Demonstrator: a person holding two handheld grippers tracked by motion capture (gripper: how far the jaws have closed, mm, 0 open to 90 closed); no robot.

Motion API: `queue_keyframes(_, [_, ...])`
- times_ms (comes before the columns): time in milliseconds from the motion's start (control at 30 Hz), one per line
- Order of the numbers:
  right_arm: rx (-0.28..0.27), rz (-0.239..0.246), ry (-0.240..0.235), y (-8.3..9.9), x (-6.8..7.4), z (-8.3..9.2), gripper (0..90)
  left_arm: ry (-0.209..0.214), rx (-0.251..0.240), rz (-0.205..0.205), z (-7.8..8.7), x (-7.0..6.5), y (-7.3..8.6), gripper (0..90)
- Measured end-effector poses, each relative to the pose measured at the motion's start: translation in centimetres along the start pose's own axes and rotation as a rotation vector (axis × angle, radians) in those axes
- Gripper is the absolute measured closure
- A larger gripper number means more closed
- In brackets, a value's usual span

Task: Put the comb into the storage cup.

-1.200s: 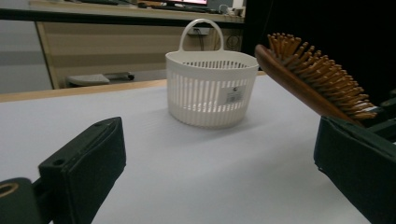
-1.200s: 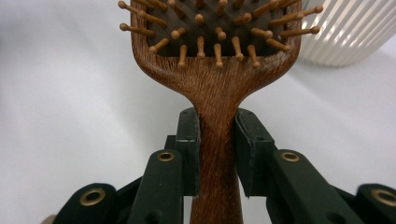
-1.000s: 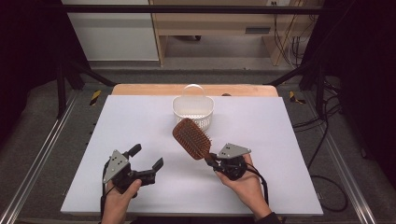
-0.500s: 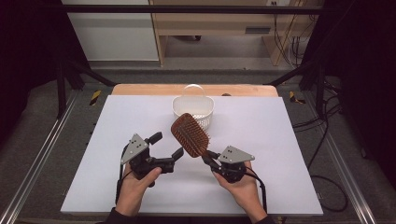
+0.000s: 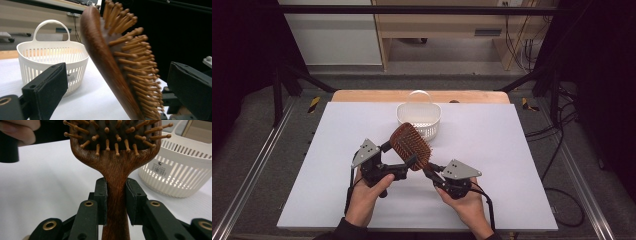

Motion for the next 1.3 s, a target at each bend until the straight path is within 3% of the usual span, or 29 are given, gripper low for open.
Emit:
queue_keyframes(133, [-0.011, 0.005, -0.004, 0.0, 0.2, -0.1, 72.9, 0.024, -0.021, 0.061, -0.2, 0.1, -0.5, 6.2])
queue_keyframes(333, [-0.023, 0.008, -0.009, -0.1, 0.5, -0.1, 72.9, 0.048, -0.041, 0.107, -0.2, -0.2, -1.4, 12.1])
queue_keyframes(600, [-0.034, 0.013, -0.007, -0.1, 0.6, -0.1, 72.8, 0.066, -0.049, 0.145, -0.2, -0.7, -2.0, 18.7])
queue_keyframes(1033, [-0.044, 0.012, 0.004, -0.1, 0.5, 0.0, 72.9, 0.048, -0.053, 0.195, -0.1, -0.6, -2.1, 26.6])
queue_keyframes(1300, [-0.045, 0.019, 0.009, -0.1, 0.5, 0.0, 72.8, 0.055, -0.029, 0.242, -0.3, -0.6, -1.9, 38.0])
Point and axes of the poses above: each handheld gripper's, and its own axes: z roughly backward along the jaws, y roughly out of its underside, x roughly to its left, the point moved 2 cm from there along -z, roughly forward along the jaws, and after that the axes turned 5 degrees about z, right-handed, at the moved point
